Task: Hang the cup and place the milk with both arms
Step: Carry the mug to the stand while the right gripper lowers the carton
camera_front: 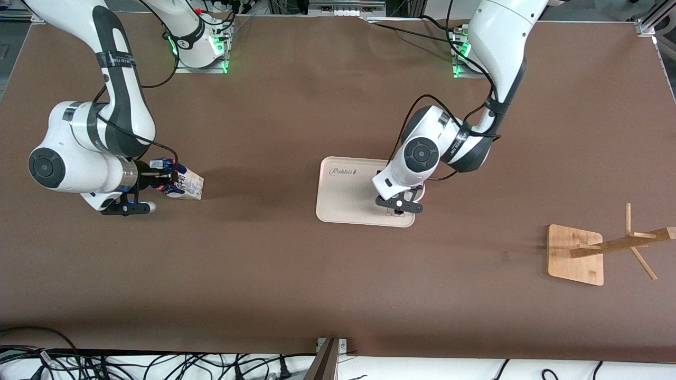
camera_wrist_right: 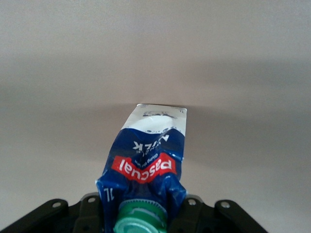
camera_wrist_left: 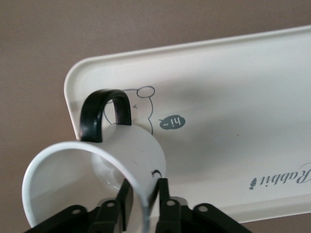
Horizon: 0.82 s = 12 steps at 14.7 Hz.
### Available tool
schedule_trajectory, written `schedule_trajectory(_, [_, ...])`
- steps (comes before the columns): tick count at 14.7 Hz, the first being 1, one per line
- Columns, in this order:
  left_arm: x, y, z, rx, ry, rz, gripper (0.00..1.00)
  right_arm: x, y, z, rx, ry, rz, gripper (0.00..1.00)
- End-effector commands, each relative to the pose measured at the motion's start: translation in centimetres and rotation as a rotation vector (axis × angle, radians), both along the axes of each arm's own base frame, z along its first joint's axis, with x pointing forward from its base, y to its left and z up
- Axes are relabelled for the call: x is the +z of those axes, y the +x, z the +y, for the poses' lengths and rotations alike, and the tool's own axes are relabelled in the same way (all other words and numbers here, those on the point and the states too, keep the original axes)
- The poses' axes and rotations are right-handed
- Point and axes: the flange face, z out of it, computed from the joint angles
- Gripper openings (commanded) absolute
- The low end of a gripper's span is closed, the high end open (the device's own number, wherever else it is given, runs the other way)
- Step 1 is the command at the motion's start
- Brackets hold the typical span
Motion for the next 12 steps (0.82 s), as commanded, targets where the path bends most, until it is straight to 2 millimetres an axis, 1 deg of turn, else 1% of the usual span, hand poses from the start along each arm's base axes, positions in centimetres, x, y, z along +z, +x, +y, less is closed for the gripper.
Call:
schedule_trajectory(1, [2.8,1.2,1.1,-0.006,0.005,-0.008,0.0,0.9,-1.0,-0.2,0.034,0.011,-0.024,0.43])
schedule_trajectory(2, [3.8,2.0,1.7,0.005,0.006,-0.008,0.0,1.0,-1.1,-0.2,0.035,0.013,-0.024,0.43])
schedule_trajectory(3, [5.5,3.4,3.0,0.026,0.006,-0.013,0.0,1.0,-1.0,-0.2,0.033,0.014,-0.026,0.52])
schedule_trajectory(4, [7.4,4.7,4.4,0.038,0.004,-0.012,0.0,1.2,-1.0,-0.4,0.03,0.013,-0.027,0.81])
schedule_trajectory(5, [8.8,5.7,5.6,0.048,0.004,-0.011,0.0,1.4,-0.9,-0.7,0.012,0.01,-0.024,1.0])
schedule_trajectory(6, [10.3,6.5,6.5,0.061,0.002,-0.014,0.0,1.5,-1.0,-0.7,0.012,0.012,-0.02,1.0])
schedule_trajectory(7, [12.2,7.5,8.3,0.079,-0.001,-0.02,0.0,2.1,-1.0,-1.2,0.004,0.013,-0.019,1.0])
schedule_trajectory(8, [13.9,8.6,10.8,0.087,-0.005,-0.024,0.0,2.3,-1.0,-1.6,-0.001,0.013,-0.015,1.0])
schedule_trajectory(10, [17.3,10.0,15.8,0.083,-0.017,-0.03,0.0,3.0,-0.9,-1.6,0.007,0.017,-0.013,1.0])
schedule_trajectory(11, [18.8,10.5,18.0,0.096,-0.02,-0.038,0.0,3.3,-0.8,-1.6,0.005,0.018,-0.007,1.0])
schedule_trajectory(12, [20.3,10.8,19.6,0.111,-0.021,-0.037,0.0,4.0,-0.7,-1.6,0.007,0.021,-0.001,1.0])
